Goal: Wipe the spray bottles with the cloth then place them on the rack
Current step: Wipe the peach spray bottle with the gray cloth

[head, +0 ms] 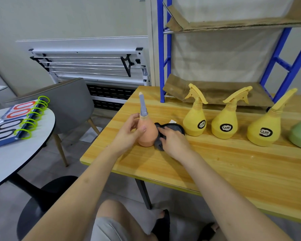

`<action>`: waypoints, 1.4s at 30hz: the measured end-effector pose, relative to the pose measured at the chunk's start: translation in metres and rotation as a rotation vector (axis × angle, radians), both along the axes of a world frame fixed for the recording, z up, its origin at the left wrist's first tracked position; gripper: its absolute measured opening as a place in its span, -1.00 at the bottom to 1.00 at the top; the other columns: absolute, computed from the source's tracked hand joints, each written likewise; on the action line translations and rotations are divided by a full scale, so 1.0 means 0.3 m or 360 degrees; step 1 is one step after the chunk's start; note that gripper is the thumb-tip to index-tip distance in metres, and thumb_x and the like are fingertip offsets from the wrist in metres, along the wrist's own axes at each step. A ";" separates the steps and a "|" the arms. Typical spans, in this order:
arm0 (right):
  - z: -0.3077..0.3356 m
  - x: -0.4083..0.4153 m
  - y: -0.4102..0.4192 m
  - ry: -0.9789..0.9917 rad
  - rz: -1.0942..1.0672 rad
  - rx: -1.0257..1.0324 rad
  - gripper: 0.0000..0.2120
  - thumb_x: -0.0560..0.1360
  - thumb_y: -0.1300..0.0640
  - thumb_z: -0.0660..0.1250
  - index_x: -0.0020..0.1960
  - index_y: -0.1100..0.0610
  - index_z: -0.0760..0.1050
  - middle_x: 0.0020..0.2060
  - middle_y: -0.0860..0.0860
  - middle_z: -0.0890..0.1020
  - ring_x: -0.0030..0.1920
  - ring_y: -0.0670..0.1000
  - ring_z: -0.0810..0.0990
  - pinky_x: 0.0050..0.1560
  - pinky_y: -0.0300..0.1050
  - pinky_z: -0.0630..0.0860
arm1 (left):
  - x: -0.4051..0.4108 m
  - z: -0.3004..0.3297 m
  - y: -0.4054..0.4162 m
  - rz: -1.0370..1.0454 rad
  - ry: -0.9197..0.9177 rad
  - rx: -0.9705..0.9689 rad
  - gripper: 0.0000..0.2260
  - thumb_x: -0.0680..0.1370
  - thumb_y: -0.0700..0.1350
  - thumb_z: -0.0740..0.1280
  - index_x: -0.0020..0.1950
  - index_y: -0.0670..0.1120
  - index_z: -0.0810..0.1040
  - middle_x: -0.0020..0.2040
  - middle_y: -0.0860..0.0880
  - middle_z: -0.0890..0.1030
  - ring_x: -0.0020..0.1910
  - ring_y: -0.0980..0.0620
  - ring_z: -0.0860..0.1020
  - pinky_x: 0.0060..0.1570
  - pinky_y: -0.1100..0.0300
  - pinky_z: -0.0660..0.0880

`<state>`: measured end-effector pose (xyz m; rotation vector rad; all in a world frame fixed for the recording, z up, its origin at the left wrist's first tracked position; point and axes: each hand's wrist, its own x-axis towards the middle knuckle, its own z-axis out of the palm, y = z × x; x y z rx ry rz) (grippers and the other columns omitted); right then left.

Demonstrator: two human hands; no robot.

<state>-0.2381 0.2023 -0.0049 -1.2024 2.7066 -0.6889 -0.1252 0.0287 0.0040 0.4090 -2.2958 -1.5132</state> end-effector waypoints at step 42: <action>0.113 0.055 0.315 0.0122 -0.0411 -0.0787 -0.67 0.59 0.04 0.38 0.34 -0.01 0.56 0.12 -0.09 0.69 0.09 0.00 0.63 0.07 -0.05 0.55 | -0.230 0.066 0.122 0.0824 -0.0404 -0.0555 -0.41 0.47 0.08 0.51 0.43 0.02 0.36 0.30 -0.05 0.57 0.26 -0.13 0.55 0.18 -0.15 0.52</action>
